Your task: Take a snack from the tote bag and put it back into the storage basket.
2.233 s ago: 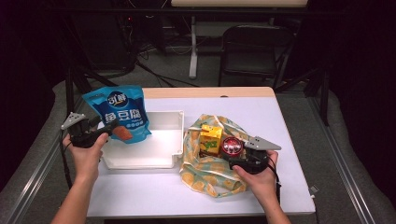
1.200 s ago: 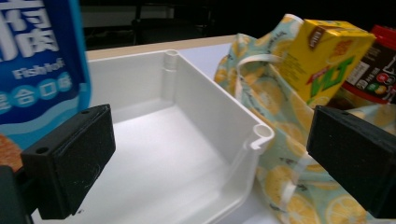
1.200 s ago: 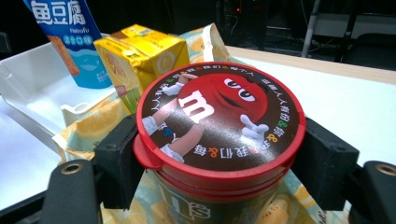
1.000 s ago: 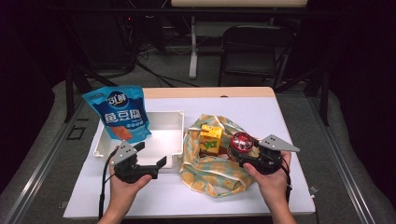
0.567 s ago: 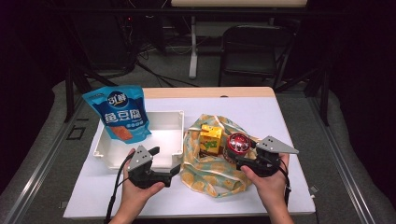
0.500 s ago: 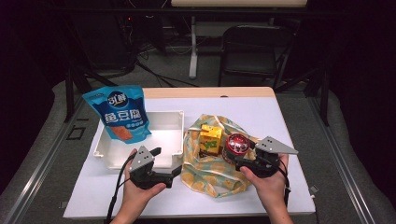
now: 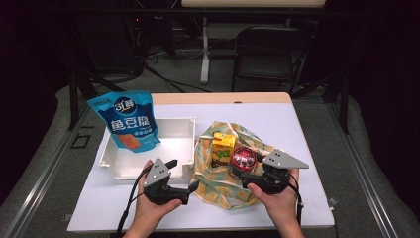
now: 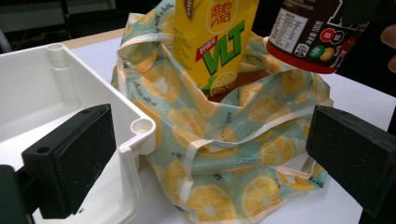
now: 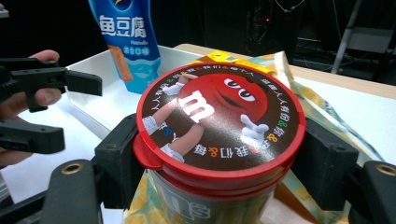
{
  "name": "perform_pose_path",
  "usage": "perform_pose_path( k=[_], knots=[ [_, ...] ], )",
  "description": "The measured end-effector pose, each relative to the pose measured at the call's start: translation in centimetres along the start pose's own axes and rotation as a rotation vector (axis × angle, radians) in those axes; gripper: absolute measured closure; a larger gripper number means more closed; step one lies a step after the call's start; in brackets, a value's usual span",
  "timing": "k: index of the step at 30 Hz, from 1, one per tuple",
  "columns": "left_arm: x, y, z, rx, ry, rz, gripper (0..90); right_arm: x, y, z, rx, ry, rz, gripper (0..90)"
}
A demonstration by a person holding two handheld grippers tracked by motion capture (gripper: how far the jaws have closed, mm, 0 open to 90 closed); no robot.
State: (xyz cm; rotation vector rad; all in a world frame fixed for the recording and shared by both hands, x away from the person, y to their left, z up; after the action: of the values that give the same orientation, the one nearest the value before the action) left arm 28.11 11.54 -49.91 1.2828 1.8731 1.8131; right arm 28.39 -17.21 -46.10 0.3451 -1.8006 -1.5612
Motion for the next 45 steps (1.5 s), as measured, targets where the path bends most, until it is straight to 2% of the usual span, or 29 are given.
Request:
perform_pose_path(
  k=[1, 9, 13, 17, 21, 28, 32, 33, 36, 37, 39, 41, 43, 45],
  knots=[
    [-0.1, -0.1, -0.3, -0.012, -0.003, 0.0, 1.7, 0.0, 0.1, 0.2, 0.0, 0.007, -0.002, 25.4],
    [-0.5, -0.4, -0.8, -0.015, -0.01, 0.008, 1.8, -0.5, 0.3, 1.4, 0.014, 0.033, 0.006, 25.4],
    [-0.8, -0.6, -1.2, -0.028, -0.016, 0.013, 2.1, -0.9, 0.4, 2.3, 0.019, 0.052, 0.011, 25.4],
    [-0.9, -0.8, -1.6, -0.045, -0.021, -0.003, 2.5, -1.4, 0.5, 3.0, 0.025, 0.064, 0.014, 25.5],
    [-0.9, -0.9, -1.9, -0.055, -0.032, 0.007, 2.4, -1.8, 0.7, 3.6, 0.032, 0.075, 0.014, 25.4],
    [-0.7, -0.8, -2.3, -0.063, -0.051, 0.001, 2.5, -2.2, 1.0, 4.5, 0.033, 0.085, 0.016, 25.4],
    [-0.9, -0.9, -2.8, -0.082, -0.059, -0.01, 2.5, -2.4, 1.0, 4.8, 0.036, 0.091, 0.019, 25.4],
    [-1.0, -0.9, -3.0, -0.087, -0.072, -0.005, 2.5, -2.5, 1.0, 5.0, 0.043, 0.095, 0.022, 25.4],
    [-1.3, -1.0, -3.3, -0.09, -0.066, -0.007, 2.7, -2.6, 1.0, 5.2, 0.046, 0.101, 0.025, 25.5],
    [-1.4, -1.0, -3.4, -0.092, -0.084, -0.002, 2.8, -2.7, 1.0, 5.3, 0.046, 0.106, 0.024, 25.5],
    [-1.5, -1.1, -3.6, -0.096, -0.079, -0.01, 3.4, -2.7, 1.0, 5.5, 0.046, 0.11, 0.022, 25.4],
    [-1.6, -1.1, -3.8, -0.092, -0.111, -0.011, 4.1, -2.7, 1.1, 5.6, 0.047, 0.116, 0.022, 25.4],
    [-1.7, -1.2, -3.9, -0.083, -0.109, -0.019, 5.6, -2.8, 1.1, 5.8, 0.049, 0.119, 0.021, 25.5],
    [-1.8, -1.2, -3.9, -0.081, -0.129, -0.022, 7.5, -2.8, 1.1, 6.1, 0.05, 0.122, 0.02, 25.4]
  ],
)
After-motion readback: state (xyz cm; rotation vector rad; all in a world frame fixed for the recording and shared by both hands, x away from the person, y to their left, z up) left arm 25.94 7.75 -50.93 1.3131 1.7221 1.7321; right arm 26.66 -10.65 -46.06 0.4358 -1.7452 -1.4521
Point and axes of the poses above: each handheld gripper's, and its own axes: x roughly backward along the jaws, y roughly out of its top, z roughly to its left, the point moved 2 cm from there along -x, roughly forward along the jaws, and after that the axes turned 7 degrees about x, right-handed, at the moved point
